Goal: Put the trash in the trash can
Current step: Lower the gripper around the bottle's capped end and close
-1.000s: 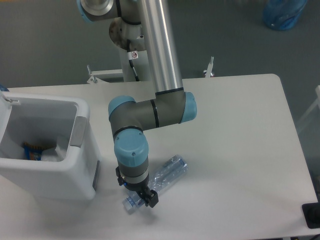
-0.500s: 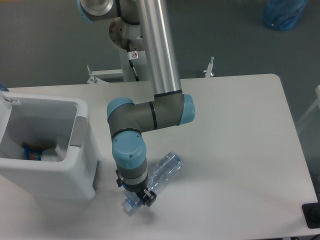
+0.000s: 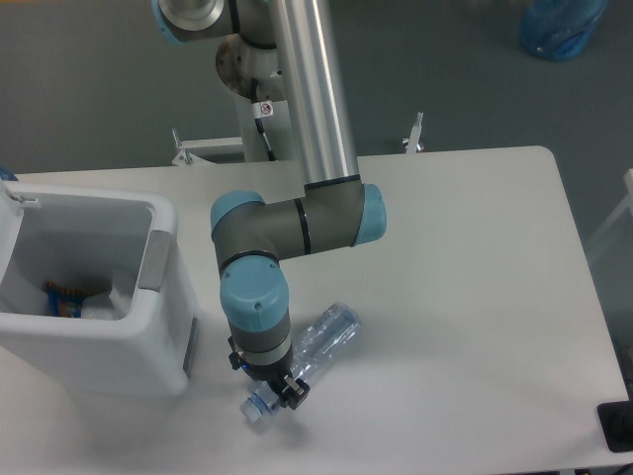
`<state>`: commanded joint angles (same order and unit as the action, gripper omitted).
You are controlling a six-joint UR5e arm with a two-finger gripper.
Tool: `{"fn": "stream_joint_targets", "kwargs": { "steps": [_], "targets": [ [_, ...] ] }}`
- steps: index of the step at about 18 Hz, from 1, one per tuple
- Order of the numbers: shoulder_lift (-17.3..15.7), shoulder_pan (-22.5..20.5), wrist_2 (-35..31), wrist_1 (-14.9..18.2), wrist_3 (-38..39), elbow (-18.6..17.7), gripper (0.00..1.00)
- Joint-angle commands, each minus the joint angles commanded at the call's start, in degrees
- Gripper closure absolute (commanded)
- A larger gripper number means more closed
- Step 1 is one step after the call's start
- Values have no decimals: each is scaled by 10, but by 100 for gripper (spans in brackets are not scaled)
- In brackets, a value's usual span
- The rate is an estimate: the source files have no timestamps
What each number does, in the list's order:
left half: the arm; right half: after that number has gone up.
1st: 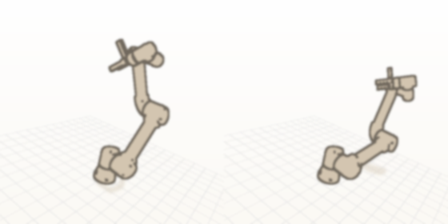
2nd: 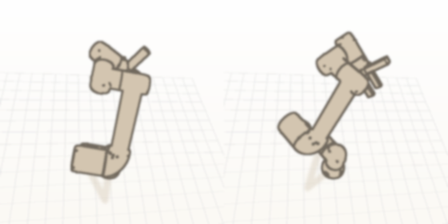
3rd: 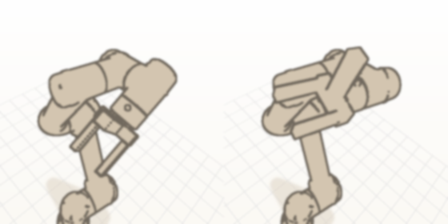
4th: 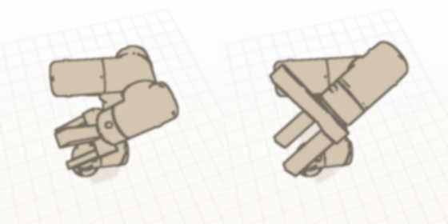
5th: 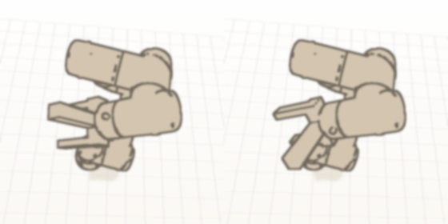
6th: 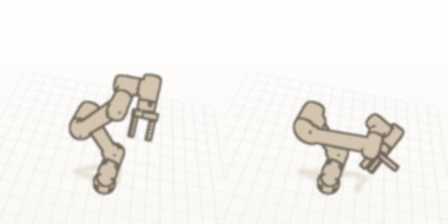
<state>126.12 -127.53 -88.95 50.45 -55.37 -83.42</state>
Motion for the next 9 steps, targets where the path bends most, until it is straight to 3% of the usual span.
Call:
{"fn": "stream_joint_targets", "kwargs": {
  "steps": [3,9],
  "targets": [
    [-9,-9,10,1,0,14,34],
    [-33,-18,60,5,0,13,45]
  ]
}}
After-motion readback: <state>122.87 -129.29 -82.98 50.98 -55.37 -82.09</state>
